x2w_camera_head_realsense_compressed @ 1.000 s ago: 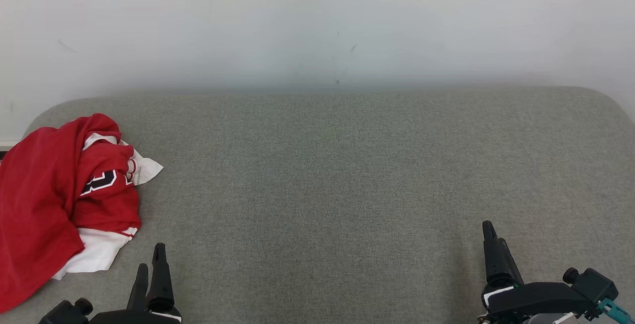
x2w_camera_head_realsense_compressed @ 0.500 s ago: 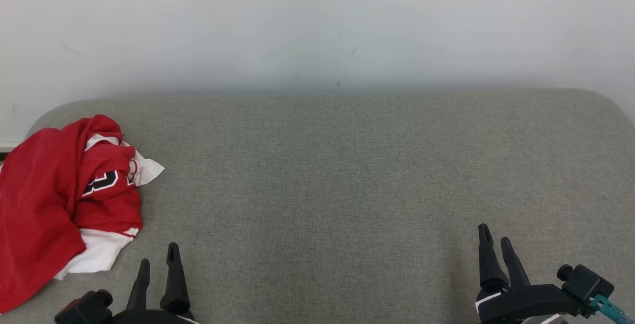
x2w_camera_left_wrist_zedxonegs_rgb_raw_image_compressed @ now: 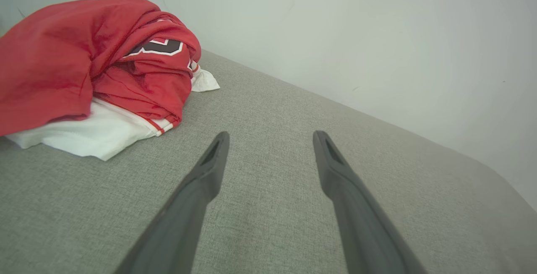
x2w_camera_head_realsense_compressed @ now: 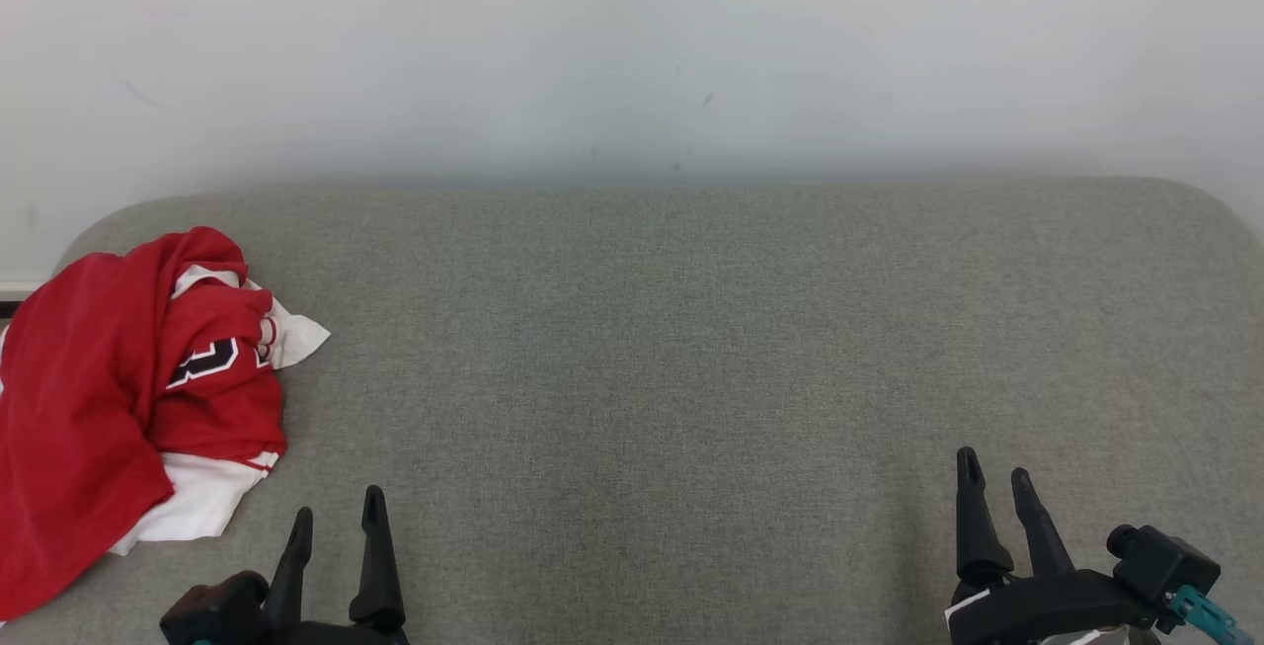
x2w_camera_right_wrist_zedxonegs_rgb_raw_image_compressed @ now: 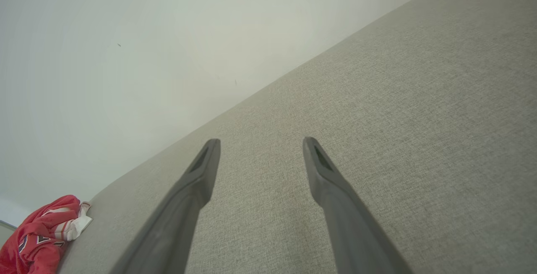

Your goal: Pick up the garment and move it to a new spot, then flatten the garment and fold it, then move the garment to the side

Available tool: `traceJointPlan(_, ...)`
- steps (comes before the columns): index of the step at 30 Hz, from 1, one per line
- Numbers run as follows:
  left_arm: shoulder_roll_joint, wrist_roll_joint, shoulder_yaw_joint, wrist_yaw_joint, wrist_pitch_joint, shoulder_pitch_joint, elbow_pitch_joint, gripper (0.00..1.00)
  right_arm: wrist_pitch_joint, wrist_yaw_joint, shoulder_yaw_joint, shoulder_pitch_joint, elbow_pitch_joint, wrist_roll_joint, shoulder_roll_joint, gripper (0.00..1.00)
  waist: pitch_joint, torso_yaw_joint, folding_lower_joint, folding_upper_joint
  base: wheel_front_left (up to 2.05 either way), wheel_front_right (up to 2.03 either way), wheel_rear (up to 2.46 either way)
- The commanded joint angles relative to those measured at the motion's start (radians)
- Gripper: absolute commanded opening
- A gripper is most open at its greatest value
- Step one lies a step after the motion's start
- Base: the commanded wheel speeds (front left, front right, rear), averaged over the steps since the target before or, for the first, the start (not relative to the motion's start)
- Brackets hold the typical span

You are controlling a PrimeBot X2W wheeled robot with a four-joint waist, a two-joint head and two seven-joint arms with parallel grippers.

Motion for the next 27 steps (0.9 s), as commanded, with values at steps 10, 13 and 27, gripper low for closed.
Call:
traceJointPlan(10,0.014,0.115,-0.020,-0.006,-0.031,-0.020,0.000,1.00,-0.031,0.007,0.001,-0.006,0.002,-0.109,0.000,1.00,0.007,0.003,0.0000,0.0000,0.00,0.00,0.00)
traceJointPlan(13,0.015,0.144,-0.022,-0.005,-0.038,-0.019,-0.005,1.00,-0.037,0.007,0.006,-0.008,0.008,-0.134,0.000,1.00,0.007,0.003,0.0000,0.0000,0.00,0.00,0.00)
traceJointPlan(27,0.014,0.252,-0.031,0.009,-0.067,-0.009,-0.010,1.00,-0.066,0.006,0.006,-0.007,0.023,-0.240,0.000,1.00,0.007,0.006,0.0000,0.0000,0.00,0.00,0.00)
